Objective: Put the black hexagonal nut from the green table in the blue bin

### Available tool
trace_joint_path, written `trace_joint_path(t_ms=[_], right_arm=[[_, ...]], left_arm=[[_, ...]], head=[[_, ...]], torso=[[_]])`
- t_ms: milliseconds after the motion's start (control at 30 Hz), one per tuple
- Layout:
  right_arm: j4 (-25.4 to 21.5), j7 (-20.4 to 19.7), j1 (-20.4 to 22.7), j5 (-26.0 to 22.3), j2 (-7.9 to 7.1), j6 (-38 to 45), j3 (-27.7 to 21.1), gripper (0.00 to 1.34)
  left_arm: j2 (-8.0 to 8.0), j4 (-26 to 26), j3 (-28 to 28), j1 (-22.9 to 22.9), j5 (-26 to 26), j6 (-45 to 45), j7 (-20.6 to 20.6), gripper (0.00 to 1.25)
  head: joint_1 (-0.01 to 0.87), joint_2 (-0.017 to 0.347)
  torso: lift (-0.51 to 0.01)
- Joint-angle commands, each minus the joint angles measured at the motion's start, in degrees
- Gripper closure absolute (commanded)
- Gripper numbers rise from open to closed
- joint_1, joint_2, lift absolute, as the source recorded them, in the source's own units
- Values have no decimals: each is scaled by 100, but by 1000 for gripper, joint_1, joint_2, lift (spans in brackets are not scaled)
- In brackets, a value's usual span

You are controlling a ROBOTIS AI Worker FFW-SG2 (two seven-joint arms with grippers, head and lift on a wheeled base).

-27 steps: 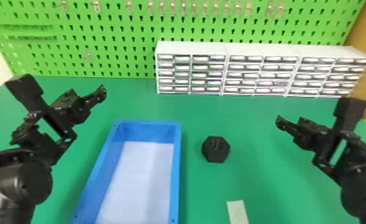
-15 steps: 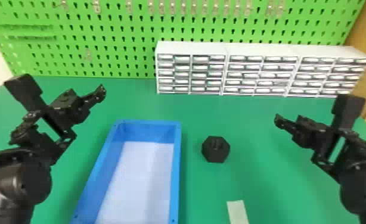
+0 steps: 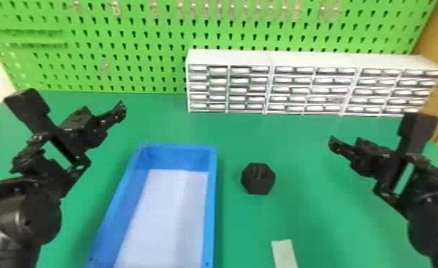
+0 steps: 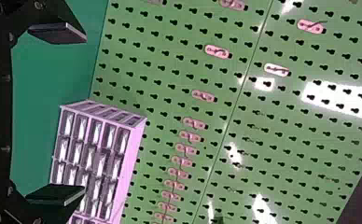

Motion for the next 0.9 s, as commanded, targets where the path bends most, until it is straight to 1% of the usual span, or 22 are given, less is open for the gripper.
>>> trace_joint_path(t_ms=[0,100,200,267,300,367,433,533,600,667,800,867], right_arm=[[-8,0,-67,0,-41,169,-8,463],[-8,0,-155,-27,-102,398,18,463],[-26,0,-313,-62,-234,811,124,466],[-26,0,-454,-71,-296,1171,168,464],[-26,0,-542,-71,-322,1400,194,463],[-26,0,-788,-27,-445,1918,308,463],[-26,9,-1061,70,-568,2498,475,463],[9,0,-1430,290,-717,3052,809,463],[97,9,-1641,325,-761,3369,1003,463],[194,62,-1799,342,-761,3632,1108,463],[440,501,-2124,703,-753,4080,1468,463],[545,659,-2212,878,-735,4177,1600,463]], left_arm=[[0,0,13,0,0,0,0,144],[0,0,13,9,0,0,0,144],[0,0,13,17,0,0,-9,144],[0,0,13,17,0,0,-9,144],[0,0,13,17,0,0,-9,144],[0,0,22,9,0,0,-18,144],[0,0,13,9,0,0,-18,144],[0,0,-4,9,-18,0,-18,144],[0,0,-22,9,-26,0,-18,144],[0,0,-22,9,-26,0,-18,144],[0,0,-48,9,-26,0,-18,144],[9,0,-66,9,-26,0,-18,144]], head=[[666,32],[666,32],[666,32],[666,32],[666,32],[666,32],[666,32],[666,32],[666,32],[666,32],[666,32],[666,32]], torso=[[-100],[-100],[-100],[-100],[-100],[-100],[-100],[-100],[-100],[-100],[-100],[-100]])
